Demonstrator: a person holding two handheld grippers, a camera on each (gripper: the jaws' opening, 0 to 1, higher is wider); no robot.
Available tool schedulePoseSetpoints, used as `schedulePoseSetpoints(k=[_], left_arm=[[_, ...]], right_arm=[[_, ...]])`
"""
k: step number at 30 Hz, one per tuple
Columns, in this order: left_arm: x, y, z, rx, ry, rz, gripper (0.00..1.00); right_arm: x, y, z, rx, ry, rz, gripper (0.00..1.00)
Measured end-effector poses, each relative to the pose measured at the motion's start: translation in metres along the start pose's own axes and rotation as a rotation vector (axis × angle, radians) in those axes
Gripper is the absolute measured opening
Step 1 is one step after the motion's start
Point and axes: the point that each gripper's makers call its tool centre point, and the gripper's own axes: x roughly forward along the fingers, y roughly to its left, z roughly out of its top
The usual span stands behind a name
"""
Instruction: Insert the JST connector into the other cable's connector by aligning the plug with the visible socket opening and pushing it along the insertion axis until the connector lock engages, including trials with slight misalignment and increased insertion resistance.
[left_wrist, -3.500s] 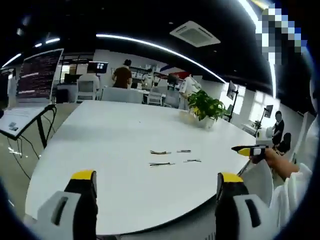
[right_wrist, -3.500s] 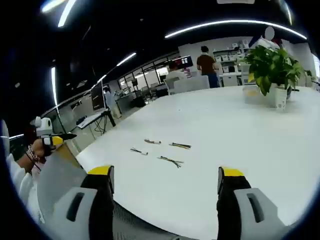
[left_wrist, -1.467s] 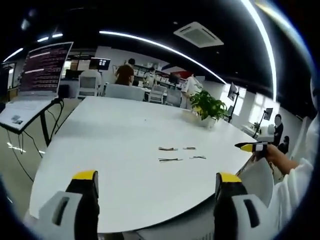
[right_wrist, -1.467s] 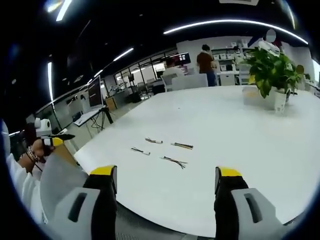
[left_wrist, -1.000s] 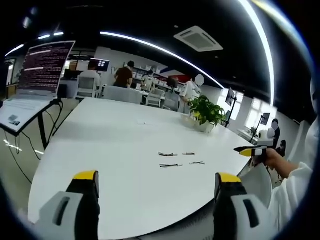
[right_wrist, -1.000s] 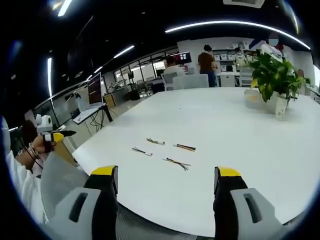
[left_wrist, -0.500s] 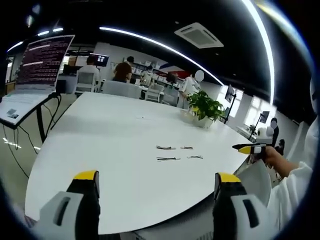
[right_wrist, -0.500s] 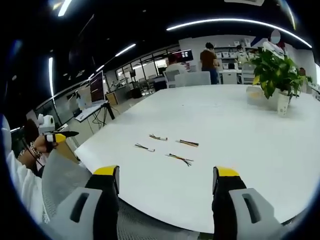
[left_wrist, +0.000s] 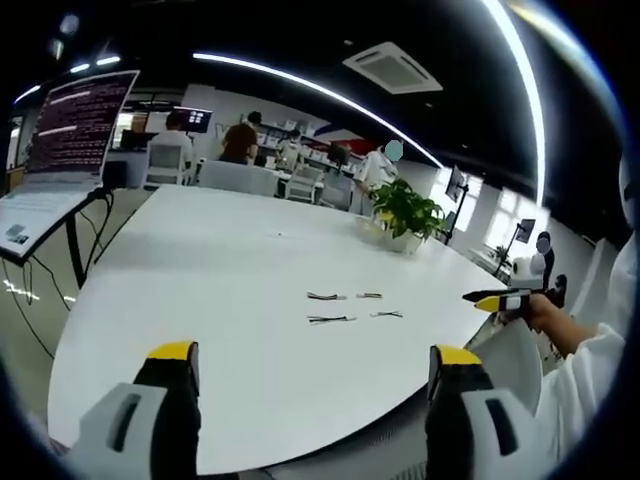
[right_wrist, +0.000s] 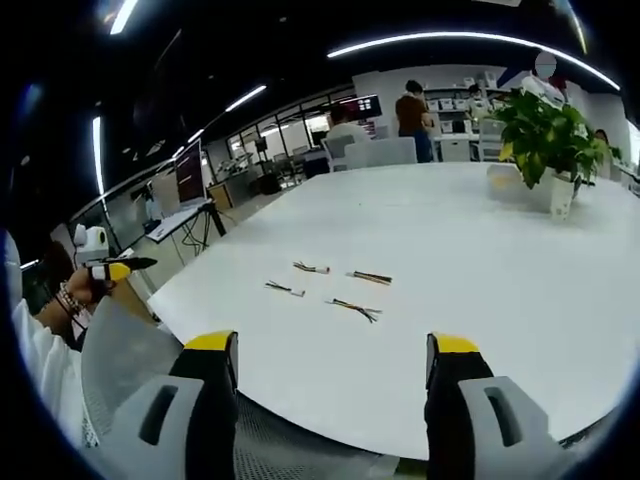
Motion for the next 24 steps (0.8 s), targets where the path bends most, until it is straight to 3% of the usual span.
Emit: schedulePoseSetpoints(k=[16,24], left_arm=[[0.006,0.005,0.004,0.015,0.021,0.005,0.93],[0.015,0.008,0.017,0.039,0.022,-0.002,0.93]], right_arm=[[0.006,-0.010,0.004,-0.008,0.014,-0.001,0.74],[0.012,-0.014,0.013,-0.018,0.026,0.003,0.75]])
